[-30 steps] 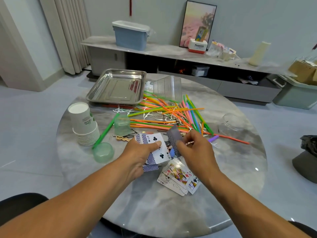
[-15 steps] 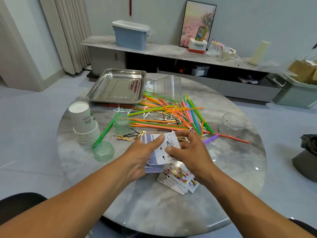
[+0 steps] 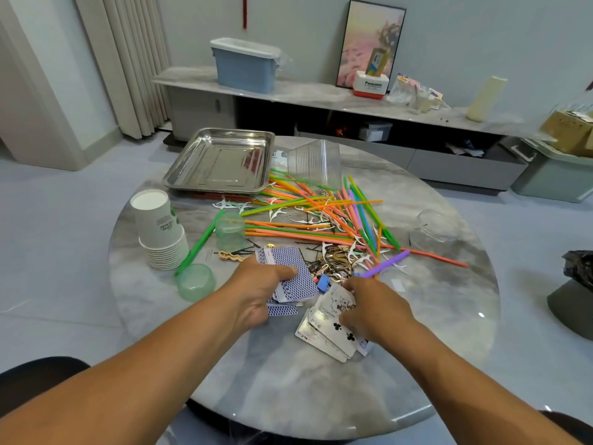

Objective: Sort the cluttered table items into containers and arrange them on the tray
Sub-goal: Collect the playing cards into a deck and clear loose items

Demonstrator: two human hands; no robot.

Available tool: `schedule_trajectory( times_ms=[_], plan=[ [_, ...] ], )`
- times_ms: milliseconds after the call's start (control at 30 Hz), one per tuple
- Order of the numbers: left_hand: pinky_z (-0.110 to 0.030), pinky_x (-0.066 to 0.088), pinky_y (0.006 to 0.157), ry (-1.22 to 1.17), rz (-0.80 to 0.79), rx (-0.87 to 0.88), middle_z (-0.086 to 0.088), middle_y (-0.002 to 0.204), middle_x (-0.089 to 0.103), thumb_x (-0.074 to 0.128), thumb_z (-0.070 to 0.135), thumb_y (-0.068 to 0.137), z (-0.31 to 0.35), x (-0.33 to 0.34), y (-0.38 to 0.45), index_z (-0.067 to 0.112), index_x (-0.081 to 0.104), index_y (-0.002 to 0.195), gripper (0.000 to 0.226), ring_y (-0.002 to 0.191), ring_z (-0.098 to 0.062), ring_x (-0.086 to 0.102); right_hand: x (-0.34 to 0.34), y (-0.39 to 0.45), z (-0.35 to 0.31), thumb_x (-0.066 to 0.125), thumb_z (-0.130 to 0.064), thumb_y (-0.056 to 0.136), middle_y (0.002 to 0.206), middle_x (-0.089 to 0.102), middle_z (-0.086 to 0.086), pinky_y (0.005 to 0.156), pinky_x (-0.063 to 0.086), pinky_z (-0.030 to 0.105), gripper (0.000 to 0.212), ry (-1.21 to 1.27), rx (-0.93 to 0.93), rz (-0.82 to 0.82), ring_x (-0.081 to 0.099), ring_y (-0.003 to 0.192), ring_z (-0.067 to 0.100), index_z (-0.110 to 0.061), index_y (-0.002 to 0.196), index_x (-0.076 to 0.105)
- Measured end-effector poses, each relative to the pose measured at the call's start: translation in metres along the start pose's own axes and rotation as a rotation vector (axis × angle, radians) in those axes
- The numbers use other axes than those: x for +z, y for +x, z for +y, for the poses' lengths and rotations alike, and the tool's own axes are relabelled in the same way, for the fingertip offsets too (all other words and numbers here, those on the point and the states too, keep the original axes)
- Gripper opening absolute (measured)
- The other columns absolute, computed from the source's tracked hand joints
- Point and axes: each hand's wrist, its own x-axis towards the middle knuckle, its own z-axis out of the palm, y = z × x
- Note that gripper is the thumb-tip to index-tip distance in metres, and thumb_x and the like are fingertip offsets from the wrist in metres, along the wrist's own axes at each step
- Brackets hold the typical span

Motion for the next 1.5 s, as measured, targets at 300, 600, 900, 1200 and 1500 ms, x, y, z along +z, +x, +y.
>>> schedule_trajectory(
  times_ms=[300,600,900,1200,1500],
  plan=[
    [-0.043,0.061,0.06,0.06,-0.037,0.086,-0.018,0.094,0.077,0.087,-0.003,0.069,-0.006,0.004,-0.003,0.002,0.065,0.114,0.051,0.079,-0.035,0.076,-0.019,-0.003,-0.016,0.064,-0.055,0.093,0.081,0.072,0.006,0.057,0.047,0.029,0.04,0.908,-0.079,0.056,0.068,0.066,0.019,-0.016,0.09,0.072],
    [-0.044,0.061,0.058,-0.068,-0.063,0.042,-0.018,0.092,0.077,0.074,0.002,0.087,-0.004,0.007,-0.003,0.005,0.069,0.111,0.025,0.076,-0.033,0.076,-0.022,-0.001,-0.015,0.078,-0.022,0.089,0.083,0.075,0.005,0.053,0.051,0.022,0.018,1.202,0.035,-0.25,0.061,0.056,0.008,-0.009,0.097,0.07],
    [-0.048,0.063,0.065,-0.116,0.2,0.124,-0.02,0.105,0.072,0.072,-0.006,0.086,-0.002,-0.002,0.011,0.003,0.063,0.118,0.034,0.081,-0.033,0.073,-0.029,0.002,-0.007,0.068,-0.023,0.095,0.076,0.065,0.011,0.051,0.046,0.028,0.025,1.017,-0.015,0.09,0.06,0.059,0.011,-0.011,0.079,0.054],
    [-0.057,0.059,0.082,-0.138,0.185,0.105,-0.02,0.109,0.072,0.072,-0.005,0.087,-0.001,-0.004,0.01,0.003,0.063,0.12,0.034,0.091,-0.036,0.073,-0.006,-0.01,-0.005,0.069,-0.033,0.079,0.087,0.054,-0.008,0.063,0.048,0.036,0.021,-0.097,-0.428,-0.129,0.054,0.078,0.017,-0.026,0.082,0.05],
    [-0.046,0.063,0.065,-0.062,0.091,0.089,-0.018,0.099,0.075,0.083,-0.003,0.077,-0.006,-0.002,0.006,0.003,0.066,0.115,0.042,0.081,-0.032,0.075,-0.019,-0.002,-0.009,0.048,-0.046,0.104,0.086,0.074,0.0,0.062,0.054,0.031,0.037,0.68,-0.099,-0.043,0.069,0.069,0.015,-0.019,0.093,0.071]
  ],
)
